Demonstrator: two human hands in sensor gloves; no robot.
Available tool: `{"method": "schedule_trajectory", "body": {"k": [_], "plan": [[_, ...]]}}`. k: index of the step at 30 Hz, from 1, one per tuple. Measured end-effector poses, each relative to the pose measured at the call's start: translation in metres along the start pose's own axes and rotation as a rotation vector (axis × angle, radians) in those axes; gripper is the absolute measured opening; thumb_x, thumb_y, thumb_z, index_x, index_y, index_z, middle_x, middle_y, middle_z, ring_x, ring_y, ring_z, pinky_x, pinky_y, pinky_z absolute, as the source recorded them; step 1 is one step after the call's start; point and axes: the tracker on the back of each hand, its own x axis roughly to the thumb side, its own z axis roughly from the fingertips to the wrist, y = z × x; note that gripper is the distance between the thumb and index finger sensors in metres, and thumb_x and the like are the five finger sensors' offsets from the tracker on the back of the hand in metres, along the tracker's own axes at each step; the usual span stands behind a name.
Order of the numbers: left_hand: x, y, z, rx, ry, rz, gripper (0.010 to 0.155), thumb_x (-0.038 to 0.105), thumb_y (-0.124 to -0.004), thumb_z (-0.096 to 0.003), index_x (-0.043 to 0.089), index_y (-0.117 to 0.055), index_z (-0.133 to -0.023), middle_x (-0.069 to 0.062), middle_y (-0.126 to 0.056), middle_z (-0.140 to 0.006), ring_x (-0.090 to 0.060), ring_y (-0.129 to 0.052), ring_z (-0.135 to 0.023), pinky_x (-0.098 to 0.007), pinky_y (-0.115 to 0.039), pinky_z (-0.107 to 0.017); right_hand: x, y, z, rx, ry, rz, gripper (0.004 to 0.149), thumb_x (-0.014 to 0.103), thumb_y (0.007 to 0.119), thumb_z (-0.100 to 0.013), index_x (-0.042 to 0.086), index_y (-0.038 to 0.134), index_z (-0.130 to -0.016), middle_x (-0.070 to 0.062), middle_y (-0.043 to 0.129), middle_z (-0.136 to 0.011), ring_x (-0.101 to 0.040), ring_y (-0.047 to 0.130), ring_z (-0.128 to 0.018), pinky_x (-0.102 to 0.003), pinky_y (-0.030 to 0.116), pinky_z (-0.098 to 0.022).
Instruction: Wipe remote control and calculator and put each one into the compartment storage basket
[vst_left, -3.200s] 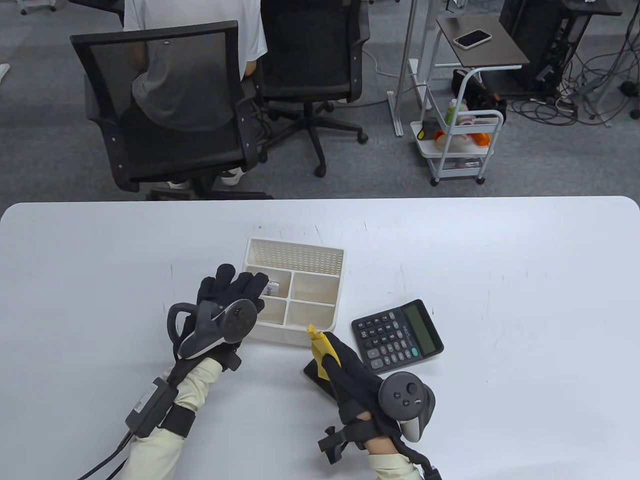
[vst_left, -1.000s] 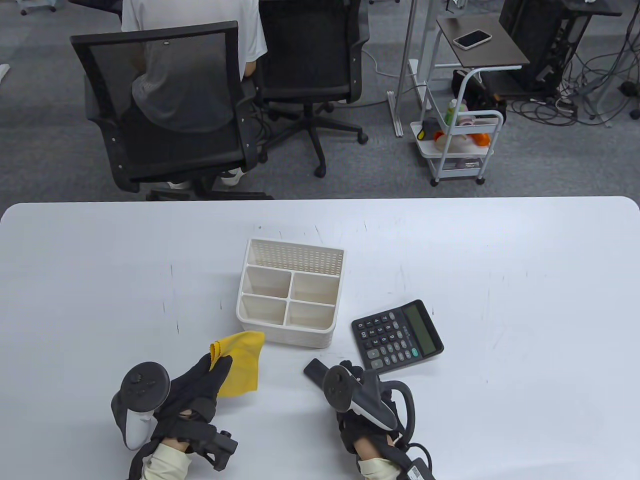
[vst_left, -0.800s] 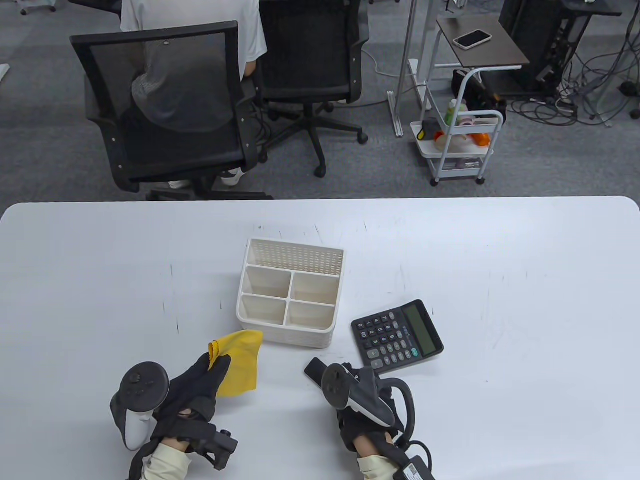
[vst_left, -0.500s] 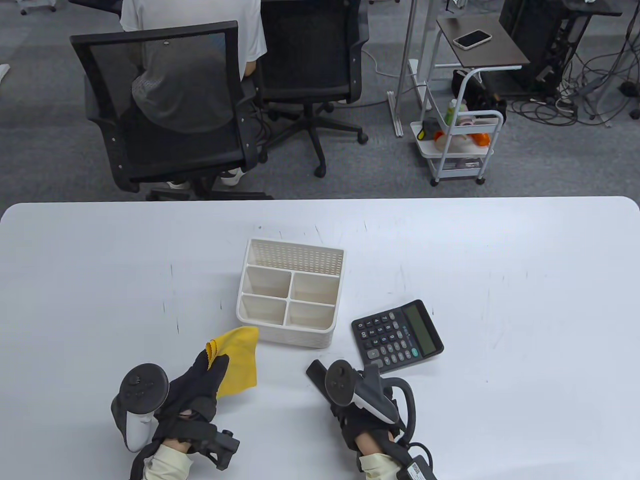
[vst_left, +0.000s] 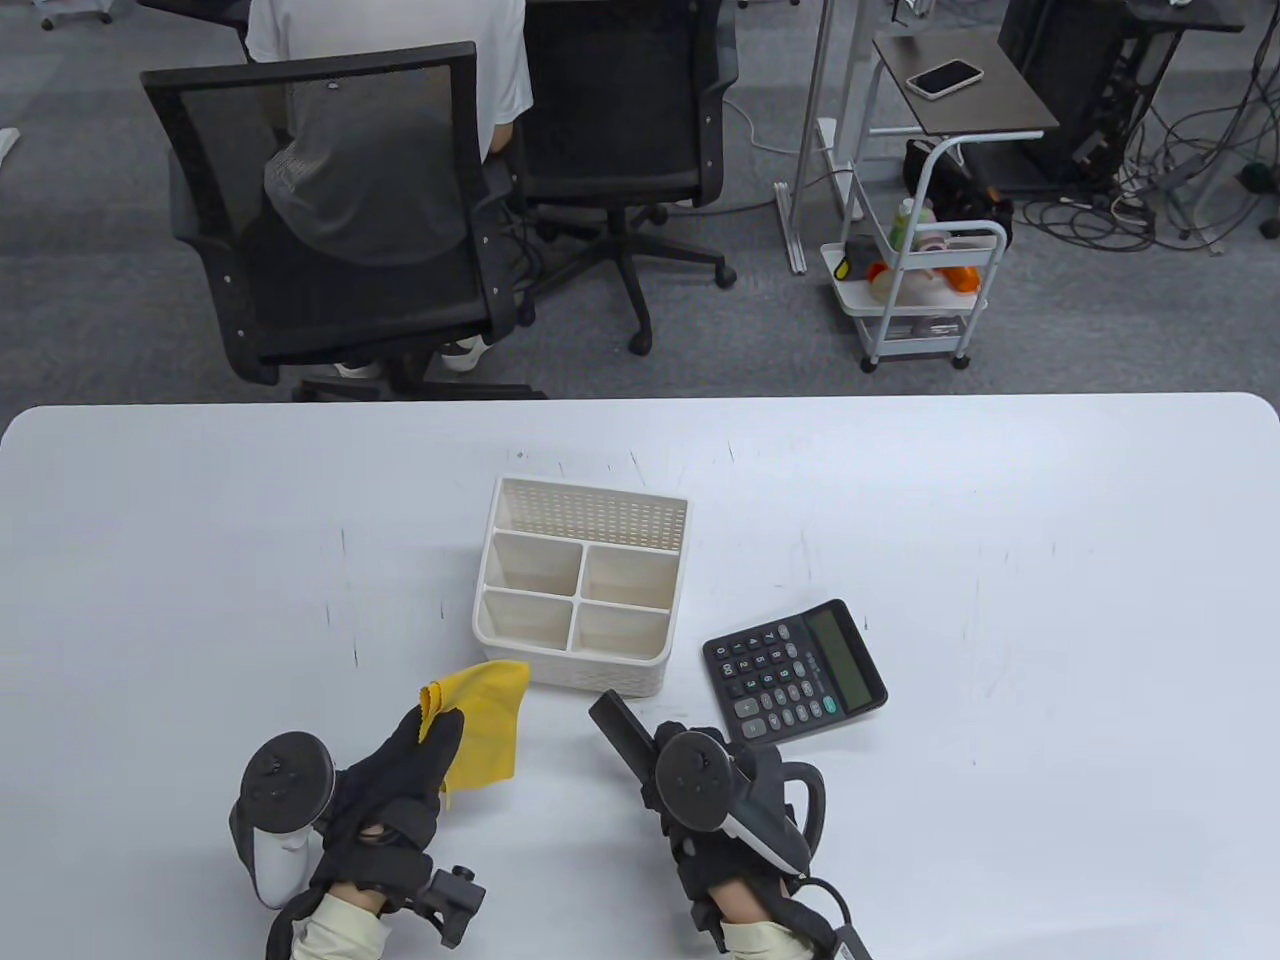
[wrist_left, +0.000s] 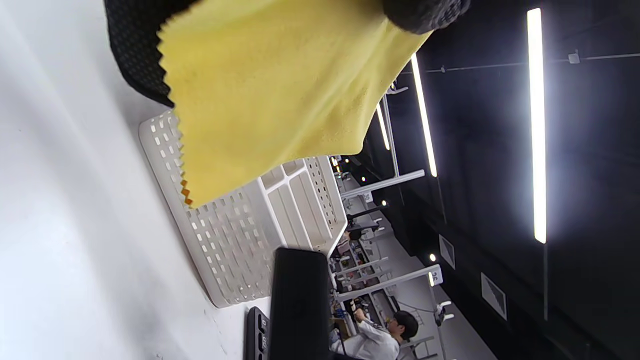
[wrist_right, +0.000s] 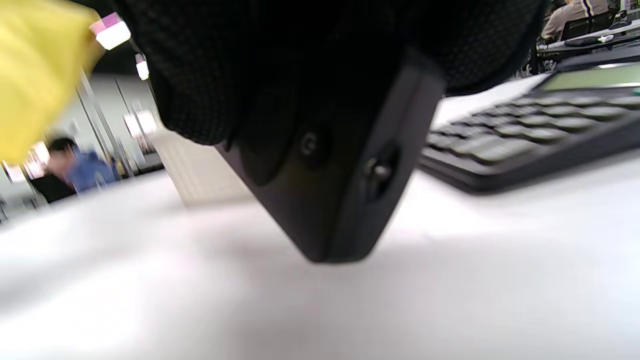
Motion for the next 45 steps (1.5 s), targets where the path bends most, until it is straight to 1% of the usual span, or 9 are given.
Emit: {"method": "schedule_trajectory", "body": {"k": [4,10,19,22,26,31,37,40,45], "plan": [[0.001,-0.002,-0.001,-0.011,-0.005,0.021,0.052,0.043,-0.060,-0.0595,0.017,-0.065,-0.104,-0.016,-0.082,-0.100,-0.039,-0.091,-0.087,-0.051,-0.082,-0.059,0.016,-0.013,0.008,-0.178,-0.072,-0.231,0.058,0.027,0.091,-0.047,0.001,0.081,-0.098,-0.013,0.090,-0.078,-0.025,0.093,-0.054,-0.060,0.072,-0.053],[0.004,-0.011,-0.001,-0.075,-0.030,0.061,0.053,0.044,-0.059,-0.0600,0.016,-0.063,-0.105,-0.017,-0.080,-0.101,-0.039,-0.090,-0.088,-0.051,-0.082,-0.060,0.038,-0.011,0.006,-0.275,-0.147,-0.407,0.059,0.027,0.091,-0.047,0.001,0.080,-0.098,-0.013,0.089,-0.078,-0.025,0.093,-0.054,-0.060,0.072,-0.053],[0.013,-0.027,-0.001,-0.191,-0.135,0.136,0.056,0.045,-0.056,-0.0602,0.014,-0.059,-0.106,-0.019,-0.078,-0.102,-0.041,-0.088,-0.089,-0.051,-0.081,-0.061,0.067,-0.001,-0.006,-0.358,-0.170,-0.427,0.061,0.027,0.088,-0.048,0.000,0.074,-0.102,-0.013,0.088,-0.081,-0.026,0.094,-0.056,-0.059,0.072,-0.053],[0.014,-0.029,0.003,-0.197,-0.110,0.200,0.057,0.042,-0.055,-0.0604,0.010,-0.052,-0.108,-0.023,-0.072,-0.103,-0.044,-0.085,-0.090,-0.052,-0.082,-0.061,0.068,0.004,-0.004,-0.397,-0.163,-0.367,0.061,0.029,0.086,-0.050,0.004,0.071,-0.104,-0.014,0.089,-0.085,-0.028,0.096,-0.060,-0.060,0.072,-0.054],[0.011,-0.033,0.003,-0.231,-0.098,0.280,0.059,0.041,-0.055,-0.0606,0.006,-0.050,-0.107,-0.025,-0.073,-0.101,-0.044,-0.088,-0.088,-0.051,-0.085,-0.060,0.070,0.012,0.004,-0.381,-0.171,-0.334,0.059,0.028,0.077,-0.055,0.005,0.064,-0.108,-0.019,0.084,-0.092,-0.035,0.091,-0.067,-0.063,0.068,-0.055],[0.011,-0.038,0.004,-0.238,-0.099,0.331,0.061,0.041,-0.053,-0.0606,0.002,-0.043,-0.108,-0.029,-0.070,-0.101,-0.045,-0.087,-0.087,-0.051,-0.085,-0.060,0.075,0.016,0.011,-0.338,-0.272,-0.231,0.057,0.031,0.069,-0.060,0.007,0.060,-0.110,-0.026,0.072,-0.101,-0.039,0.084,-0.074,-0.066,0.062,-0.058],[0.009,-0.034,0.003,-0.208,-0.118,0.333,0.060,0.041,-0.052,-0.0610,0.010,-0.038,-0.111,-0.026,-0.073,-0.101,-0.043,-0.089,-0.088,-0.050,-0.085,-0.061,0.077,0.015,0.014,-0.234,-0.340,-0.196,0.065,0.035,0.073,-0.059,0.010,0.048,-0.115,-0.023,0.063,-0.109,-0.047,0.076,-0.083,-0.071,0.057,-0.060],[0.008,-0.034,0.003,-0.199,-0.112,0.324,0.059,0.044,-0.050,-0.0612,0.019,-0.034,-0.112,-0.024,-0.072,-0.101,-0.043,-0.087,-0.089,-0.050,-0.084,-0.062,0.079,0.017,0.016,-0.181,-0.365,-0.125,0.069,0.033,0.075,-0.059,0.012,0.041,-0.115,-0.022,0.059,-0.111,-0.045,0.080,-0.081,-0.070,0.060,-0.059],[0.007,-0.036,0.002,-0.232,-0.092,0.408,0.057,0.042,-0.049,-0.0613,0.022,-0.035,-0.113,-0.025,-0.063,-0.108,-0.048,-0.079,-0.093,-0.052,-0.081,-0.064,0.081,0.020,0.016,-0.234,-0.395,-0.053,0.072,0.030,0.077,-0.057,0.008,0.041,-0.114,-0.025,0.060,-0.108,-0.042,0.088,-0.074,-0.065,0.067,-0.057]]}}
